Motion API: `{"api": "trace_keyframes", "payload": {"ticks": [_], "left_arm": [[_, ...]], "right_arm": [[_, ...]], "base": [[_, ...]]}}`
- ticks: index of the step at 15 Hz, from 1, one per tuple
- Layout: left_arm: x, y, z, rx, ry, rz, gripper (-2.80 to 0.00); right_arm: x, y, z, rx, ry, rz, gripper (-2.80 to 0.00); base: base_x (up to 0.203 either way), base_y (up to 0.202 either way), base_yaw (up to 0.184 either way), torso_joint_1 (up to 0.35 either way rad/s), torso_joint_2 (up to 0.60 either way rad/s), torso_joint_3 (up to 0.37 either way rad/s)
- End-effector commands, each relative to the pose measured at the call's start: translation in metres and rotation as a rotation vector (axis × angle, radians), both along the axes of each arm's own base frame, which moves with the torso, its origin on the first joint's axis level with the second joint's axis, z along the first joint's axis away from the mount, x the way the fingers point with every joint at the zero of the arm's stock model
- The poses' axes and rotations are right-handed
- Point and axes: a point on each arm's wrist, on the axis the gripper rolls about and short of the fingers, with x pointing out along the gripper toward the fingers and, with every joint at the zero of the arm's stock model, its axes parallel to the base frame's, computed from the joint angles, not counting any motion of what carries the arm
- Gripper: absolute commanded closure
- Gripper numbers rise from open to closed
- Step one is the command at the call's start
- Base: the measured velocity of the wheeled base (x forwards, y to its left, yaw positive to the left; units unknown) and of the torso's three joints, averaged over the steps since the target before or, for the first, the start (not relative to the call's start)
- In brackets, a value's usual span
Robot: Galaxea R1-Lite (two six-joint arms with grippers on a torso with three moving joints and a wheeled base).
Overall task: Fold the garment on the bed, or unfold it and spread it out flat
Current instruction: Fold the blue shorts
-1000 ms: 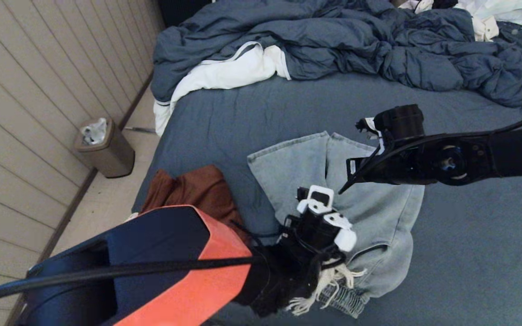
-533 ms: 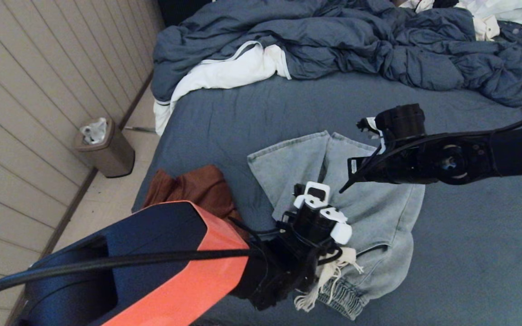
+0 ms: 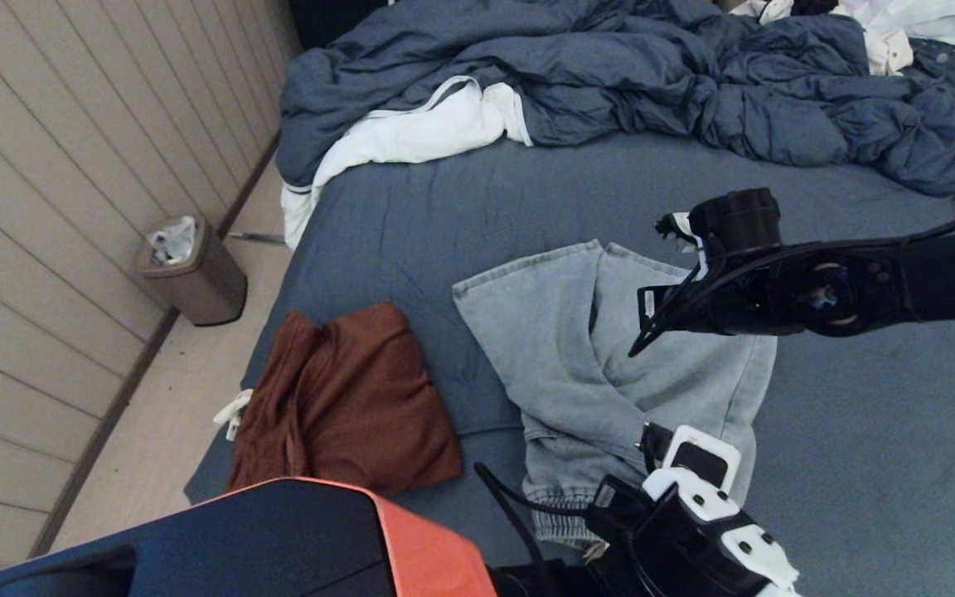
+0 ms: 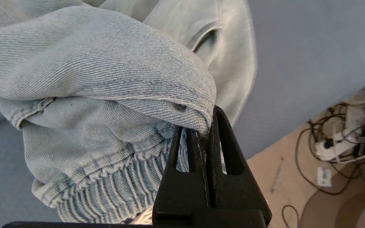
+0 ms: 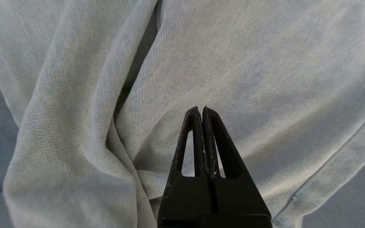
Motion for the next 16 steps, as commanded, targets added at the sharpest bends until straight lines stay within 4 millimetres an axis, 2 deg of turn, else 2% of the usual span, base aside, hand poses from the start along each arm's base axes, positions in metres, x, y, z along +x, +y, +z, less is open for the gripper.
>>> {"api": "trace_keyframes", "payload": {"ticks": [1,5,6,8,10,13,14,16], "left_arm": [[-0.002,-0.002,-0.010,0.016,0.004,-0.002,0.00],[-0.005,-0.004,-0.016,0.026,0.005,-0.010,0.00],[-0.008,-0.007,-0.018,0.025,0.004,-0.017,-2.80],[-0.010,-0.006,-0.010,0.007,0.001,-0.019,-2.80],[-0.011,-0.003,0.008,-0.031,-0.009,-0.017,-2.80],[-0.028,-0.001,0.032,-0.076,-0.025,-0.049,-2.80],[-0.027,-0.001,0.037,-0.090,-0.032,-0.046,-2.80],[-0.012,0.002,0.043,-0.102,-0.040,-0.014,-2.80]], "right_arm": [[0.000,0.000,0.000,0.000,-0.001,-0.001,0.00],[0.000,0.000,0.001,0.001,-0.004,-0.002,0.00],[0.001,0.000,0.001,0.003,-0.005,-0.003,0.00],[0.003,-0.004,0.001,0.002,-0.004,-0.013,0.00],[0.004,-0.004,0.001,0.002,-0.005,-0.013,0.00],[0.004,-0.005,-0.001,0.003,-0.003,-0.016,0.00],[0.004,-0.005,-0.001,0.003,-0.003,-0.016,0.00],[0.004,-0.004,-0.001,0.003,-0.001,-0.014,0.00]], "base": [[0.000,0.000,0.000,0.000,0.00,0.000],[0.000,0.000,0.000,0.000,0.00,0.000],[0.000,0.000,0.000,0.000,0.00,0.000],[0.000,0.000,0.000,0.000,0.00,0.000],[0.000,0.000,0.000,0.000,0.00,0.000],[0.000,0.000,0.000,0.000,0.00,0.000],[0.000,0.000,0.000,0.000,0.00,0.000],[0.000,0.000,0.000,0.000,0.00,0.000]]}}
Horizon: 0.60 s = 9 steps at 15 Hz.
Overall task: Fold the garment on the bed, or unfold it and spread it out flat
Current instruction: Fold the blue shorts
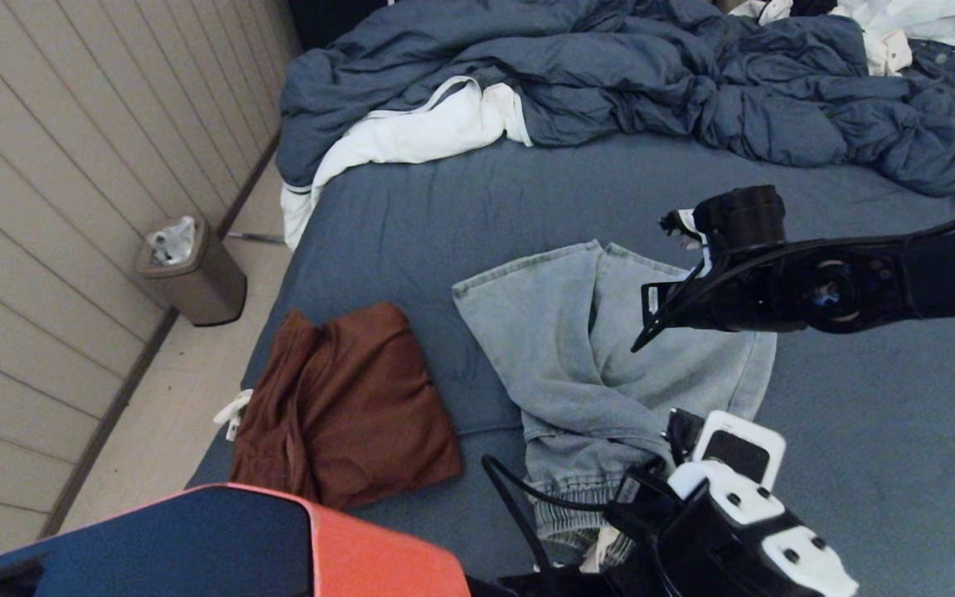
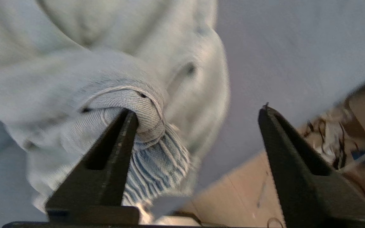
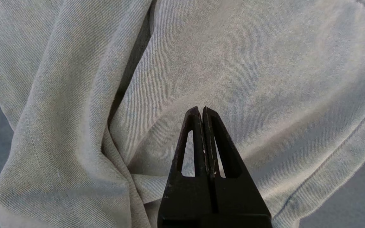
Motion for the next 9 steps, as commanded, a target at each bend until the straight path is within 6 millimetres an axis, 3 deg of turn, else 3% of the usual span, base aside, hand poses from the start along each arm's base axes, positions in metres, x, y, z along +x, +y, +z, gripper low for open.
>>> {"api": "trace_keyframes", "payload": {"ticks": [1,2,4,9], "left_arm": [[0.023,0.008,0.011,-0.030,-0.008,0.055,-2.80],[0.036,0.014,0.011,-0.031,-0.006,0.084,-2.80],[0.031,0.017,0.008,-0.020,0.000,0.074,-2.80],[-0.019,-0.001,-0.001,0.009,0.002,-0.045,-2.80]], "right_arm": [[0.001,0.000,-0.001,-0.001,0.003,0.000,0.00],[0.001,0.001,-0.002,-0.002,0.004,0.000,0.00],[0.001,0.000,-0.002,-0.001,0.003,-0.002,0.00],[0.003,0.001,-0.005,-0.005,0.012,-0.002,0.00]], "base": [[0.000,0.000,0.000,0.000,0.00,0.000],[0.000,0.000,0.000,0.000,0.00,0.000],[0.000,0.000,0.000,0.000,0.00,0.000],[0.000,0.000,0.000,0.000,0.00,0.000]]}}
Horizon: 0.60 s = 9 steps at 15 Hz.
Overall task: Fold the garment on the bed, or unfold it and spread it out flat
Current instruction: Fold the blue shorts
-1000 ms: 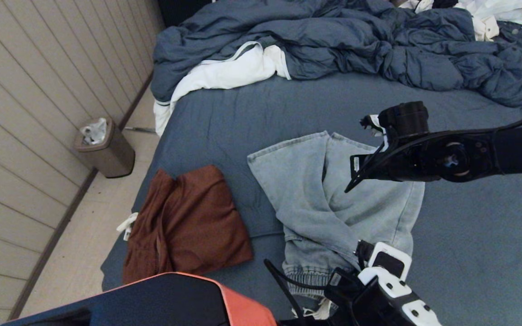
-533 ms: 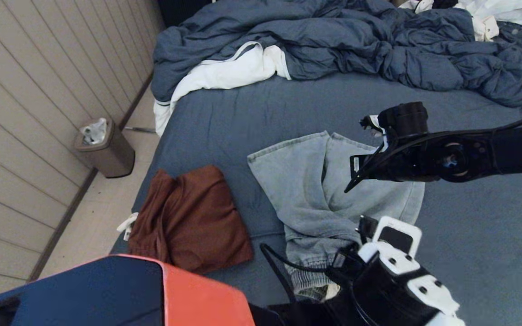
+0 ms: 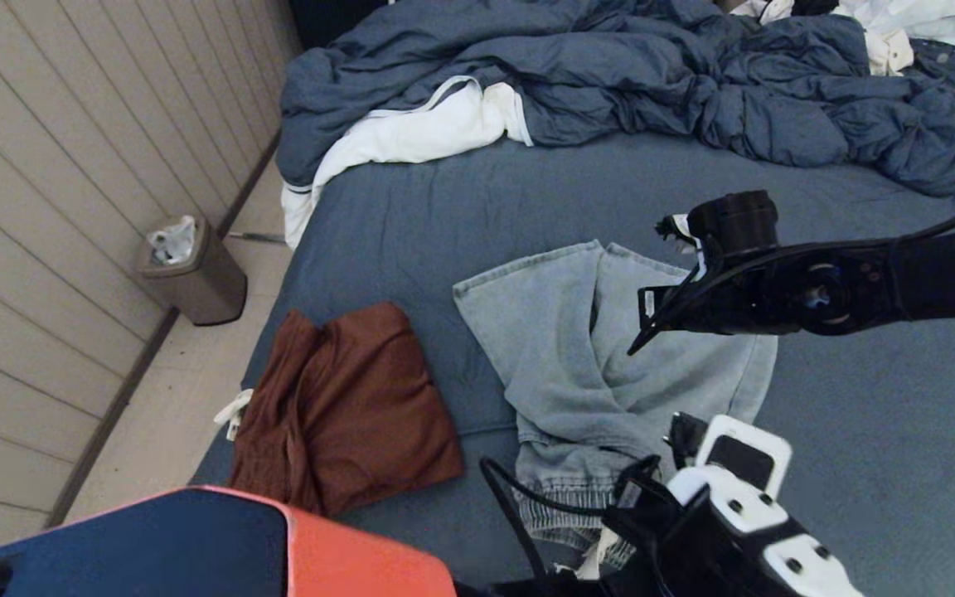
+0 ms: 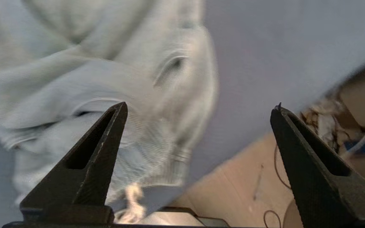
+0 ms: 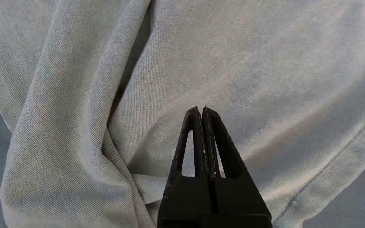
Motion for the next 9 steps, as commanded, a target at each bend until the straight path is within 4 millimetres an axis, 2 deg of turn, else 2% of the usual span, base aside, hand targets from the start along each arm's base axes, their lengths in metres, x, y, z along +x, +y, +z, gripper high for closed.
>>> {"api": "trace_keyframes", "payload": {"ticks": [1,2,3,6,7,9], "left_arm": [[-0.006,-0.002,0.004,-0.012,-0.010,-0.014,-2.80],[0.003,0.001,0.007,-0.017,-0.013,0.008,-2.80],[0.023,0.007,0.009,-0.022,-0.015,0.053,-2.80],[0.108,0.042,0.012,-0.036,-0.015,0.235,-2.80],[0.148,0.062,0.012,-0.045,-0.014,0.311,-2.80],[0.206,0.098,0.007,-0.057,-0.016,0.432,-2.80]], "right_arm": [[0.001,0.000,-0.002,0.000,0.003,-0.003,0.00],[0.002,0.000,-0.002,0.003,0.002,-0.004,0.00],[0.003,0.001,-0.001,0.007,-0.002,-0.006,0.00],[0.002,0.002,0.000,0.011,-0.003,-0.007,0.00],[0.001,0.001,-0.001,0.010,0.000,-0.007,0.00],[0.000,0.003,-0.002,0.012,0.005,-0.003,0.00]], "base": [[0.000,0.000,0.000,0.000,0.00,0.000],[0.000,0.000,0.000,0.000,0.00,0.000],[0.000,0.000,0.000,0.000,0.00,0.000],[0.000,0.000,0.000,0.000,0.00,0.000],[0.000,0.000,0.000,0.000,0.00,0.000],[0.000,0.000,0.000,0.000,0.00,0.000]]}}
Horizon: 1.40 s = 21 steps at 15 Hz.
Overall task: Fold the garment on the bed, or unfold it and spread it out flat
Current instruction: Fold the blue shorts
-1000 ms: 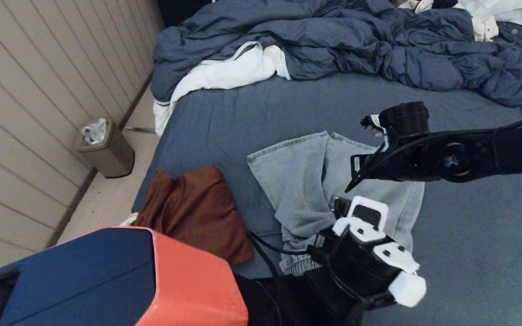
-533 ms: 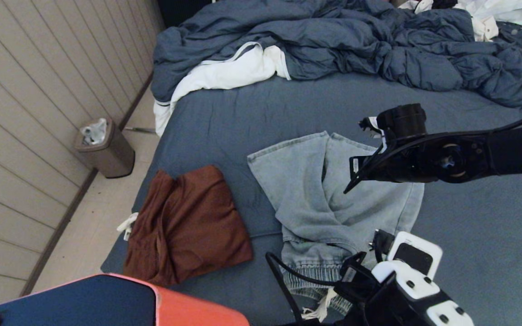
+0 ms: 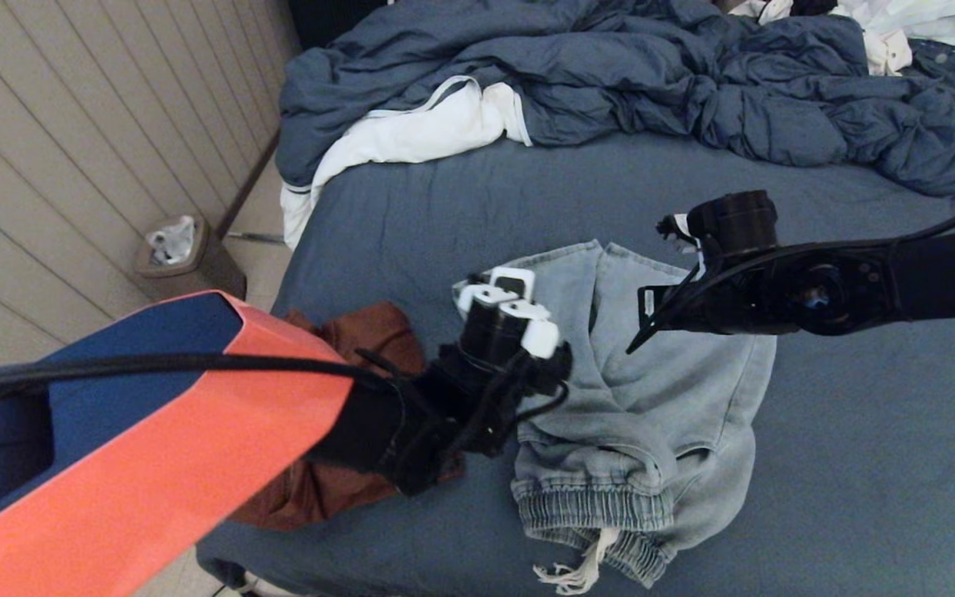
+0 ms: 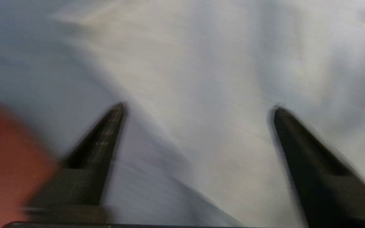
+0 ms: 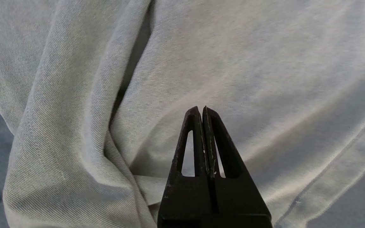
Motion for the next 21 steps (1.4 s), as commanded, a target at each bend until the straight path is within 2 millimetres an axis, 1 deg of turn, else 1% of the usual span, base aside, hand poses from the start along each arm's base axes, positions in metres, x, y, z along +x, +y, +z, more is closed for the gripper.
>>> {"api": "trace_keyframes", "payload": {"ticks": [1,2,3,4,6,7,8,10,11,12,13,14,15,17,19,20,21], "left_arm": [[0.044,0.034,-0.006,-0.006,0.000,0.113,0.00],[0.057,0.053,-0.003,-0.016,-0.008,0.159,0.00],[0.060,0.069,0.008,-0.033,-0.024,0.187,0.00],[0.060,0.092,0.021,-0.046,-0.036,0.222,0.00],[0.048,0.130,0.026,-0.041,-0.023,0.267,0.00],[0.038,0.150,0.030,-0.054,-0.032,0.280,0.00],[0.027,0.168,0.032,-0.066,-0.042,0.289,0.00],[0.006,0.195,0.026,-0.074,-0.040,0.304,0.00],[-0.002,0.207,0.023,-0.093,-0.056,0.319,0.00],[-0.005,0.221,0.024,-0.126,-0.097,0.344,0.00],[-0.007,0.232,0.024,-0.148,-0.129,0.371,0.00],[-0.008,0.239,0.023,-0.157,-0.143,0.387,0.00],[-0.010,0.244,0.020,-0.157,-0.141,0.400,0.00],[-0.014,0.249,0.011,-0.173,-0.124,0.401,0.00],[-0.016,0.249,0.006,-0.195,-0.124,0.384,0.00],[-0.016,0.251,0.006,-0.201,-0.130,0.388,0.00],[-0.017,0.252,0.005,-0.201,-0.128,0.389,0.00]], "right_arm": [[-0.001,0.002,0.000,0.000,0.000,0.004,0.00],[-0.001,0.003,0.000,0.000,0.001,0.006,0.00],[-0.002,0.004,-0.003,-0.002,0.009,0.009,0.00],[-0.003,0.008,-0.005,-0.004,0.017,0.018,0.00],[-0.003,0.015,-0.023,-0.017,0.063,0.040,0.00],[0.003,0.020,-0.034,-0.022,0.065,0.045,0.00],[0.011,0.030,-0.040,-0.022,0.023,0.061,0.00],[0.016,0.055,-0.042,-0.035,-0.018,0.124,0.00],[0.018,0.068,-0.039,-0.036,-0.044,0.148,0.00],[0.018,0.082,-0.035,-0.039,-0.071,0.164,0.00],[0.019,0.096,-0.031,-0.043,-0.097,0.171,0.00],[0.021,0.109,-0.030,-0.052,-0.118,0.178,0.00],[0.023,0.121,-0.033,-0.068,-0.129,0.181,0.00],[0.030,0.143,-0.044,-0.098,-0.149,0.179,0.00],[0.033,0.166,-0.050,-0.102,-0.201,0.181,0.00],[0.038,0.174,-0.058,-0.115,-0.217,0.162,-2.80],[0.045,0.183,-0.069,-0.135,-0.237,0.143,-2.80]], "base": [[0.000,0.000,0.000,0.000,0.00,0.000],[0.000,0.000,0.000,0.000,0.00,0.000],[0.000,0.000,0.000,0.000,0.00,0.000],[0.000,0.000,0.000,0.000,0.00,0.000],[0.000,0.000,0.000,0.000,0.00,0.000],[0.000,0.000,0.000,0.000,0.00,0.000],[0.000,0.000,0.000,0.000,0.00,0.000],[0.000,0.000,0.000,0.000,0.00,0.000],[0.000,0.000,0.000,0.000,0.00,0.000],[0.000,0.000,0.000,0.000,0.00,0.000],[0.000,0.000,0.000,0.000,0.00,0.000],[0.000,0.000,0.000,0.000,0.00,0.000],[0.000,0.000,0.000,0.000,0.00,0.000],[0.000,0.000,0.000,0.000,0.00,0.000],[0.000,0.000,0.000,0.000,0.00,0.000],[0.000,0.000,0.000,0.000,0.00,0.000],[0.000,0.000,0.000,0.000,0.00,0.000]]}}
